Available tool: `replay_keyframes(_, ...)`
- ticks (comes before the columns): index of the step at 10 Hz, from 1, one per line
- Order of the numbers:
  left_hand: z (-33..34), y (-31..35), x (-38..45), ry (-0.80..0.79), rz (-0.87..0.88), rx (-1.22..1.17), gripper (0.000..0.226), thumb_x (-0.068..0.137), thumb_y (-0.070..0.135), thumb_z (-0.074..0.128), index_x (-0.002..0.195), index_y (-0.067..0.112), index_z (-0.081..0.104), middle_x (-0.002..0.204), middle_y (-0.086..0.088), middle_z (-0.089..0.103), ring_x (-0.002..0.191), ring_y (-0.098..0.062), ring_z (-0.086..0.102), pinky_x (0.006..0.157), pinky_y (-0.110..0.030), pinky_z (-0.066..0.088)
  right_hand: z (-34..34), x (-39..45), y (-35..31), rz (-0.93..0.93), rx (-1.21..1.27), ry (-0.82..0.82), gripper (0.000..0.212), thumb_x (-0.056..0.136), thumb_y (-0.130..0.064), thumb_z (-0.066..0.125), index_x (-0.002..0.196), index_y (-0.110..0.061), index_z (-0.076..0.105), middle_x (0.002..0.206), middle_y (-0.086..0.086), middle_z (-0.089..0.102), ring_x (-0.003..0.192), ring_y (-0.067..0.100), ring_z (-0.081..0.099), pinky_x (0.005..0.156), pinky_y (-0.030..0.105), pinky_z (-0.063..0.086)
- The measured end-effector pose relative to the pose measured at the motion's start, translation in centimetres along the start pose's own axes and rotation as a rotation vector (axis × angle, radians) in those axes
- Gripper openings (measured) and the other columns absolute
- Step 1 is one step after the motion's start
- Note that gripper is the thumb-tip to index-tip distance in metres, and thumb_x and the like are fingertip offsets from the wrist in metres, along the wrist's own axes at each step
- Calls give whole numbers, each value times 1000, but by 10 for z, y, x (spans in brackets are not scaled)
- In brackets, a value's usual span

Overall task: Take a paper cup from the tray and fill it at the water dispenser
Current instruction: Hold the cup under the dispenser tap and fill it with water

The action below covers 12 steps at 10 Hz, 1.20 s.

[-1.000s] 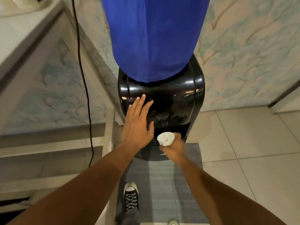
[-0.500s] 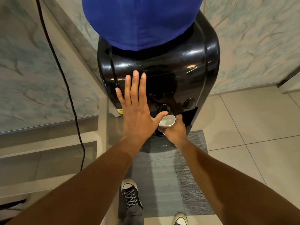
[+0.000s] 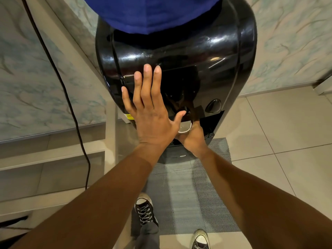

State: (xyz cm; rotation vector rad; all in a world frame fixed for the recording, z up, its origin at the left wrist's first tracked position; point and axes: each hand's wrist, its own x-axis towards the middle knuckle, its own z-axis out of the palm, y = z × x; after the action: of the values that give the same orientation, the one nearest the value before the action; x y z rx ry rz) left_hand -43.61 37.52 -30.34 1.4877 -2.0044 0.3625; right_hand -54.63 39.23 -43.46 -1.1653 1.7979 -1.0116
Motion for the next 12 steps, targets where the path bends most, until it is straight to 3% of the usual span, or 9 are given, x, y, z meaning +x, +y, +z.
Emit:
replay_keyframes(1, 0, -1, 0, -8, -5, -13, 118, 65, 69, 72, 151, 15, 11, 155, -3, 8, 146, -28, 10, 119, -57, 8, 5, 11, 14, 63, 112, 16, 67, 73, -10, 81, 130, -4, 46, 116, 12, 63, 93, 12, 60, 76, 23, 51)
replay_keyframes(2, -1, -2, 0, -25, -3, -24, 117, 66, 68, 72, 150, 15, 11, 155, -2, 7, 146, -28, 8, 119, -58, 9, 4, 10, 10, 89, 257, -23, 82, 66, -6, 87, 133, -12, 41, 112, 6, 64, 101, 19, 64, 80, 35, 59)
replay_keyframes(3, -1, -2, 0, -39, -8, -20, 118, 66, 68, 72, 150, 14, 11, 155, -1, 7, 146, -28, 7, 119, -58, 8, 1, 8, 4, 55, 224, -10, 90, 62, -16, 91, 135, -21, 39, 107, -14, 60, 96, 1, 60, 66, 6, 49)
replay_keyframes(4, -2, -2, 0, -51, -8, -19, 119, 64, 68, 74, 150, 15, 10, 154, 0, 7, 145, -27, 7, 119, -58, 8, -1, 5, 1, 39, 210, 6, 90, 61, -18, 92, 133, -26, 38, 104, -24, 55, 92, -8, 56, 63, -1, 44)
replay_keyframes(7, -3, -1, 1, -44, -15, -13, 121, 63, 66, 76, 149, 14, 11, 153, -1, 8, 144, -28, 8, 117, -59, 11, -5, -3, -4, 46, 208, -22, 76, 63, -18, 90, 125, -21, 46, 101, -5, 67, 91, 7, 65, 59, 7, 49)
replay_keyframes(9, -3, -2, 1, -49, -10, 0, 121, 63, 66, 76, 150, 13, 10, 153, -2, 7, 144, -28, 8, 117, -58, 11, -9, -7, -6, 27, 205, -10, 70, 64, -14, 89, 122, -24, 51, 93, -15, 66, 83, -3, 63, 57, 5, 47)
replay_keyframes(11, -4, -2, 0, -61, -11, 10, 121, 64, 67, 76, 150, 14, 9, 153, -1, 6, 144, -27, 7, 117, -58, 11, -9, -7, -7, 13, 201, -14, 69, 65, -13, 88, 121, -25, 50, 96, -12, 67, 86, -1, 64, 60, 6, 48)
replay_keyframes(12, -3, -2, 0, -54, -11, 10, 121, 64, 67, 76, 150, 14, 10, 154, -2, 6, 144, -27, 7, 117, -58, 11, -7, -8, -7, 25, 197, -11, 63, 64, -14, 89, 111, -29, 50, 96, -9, 67, 84, -1, 64, 58, 6, 48)
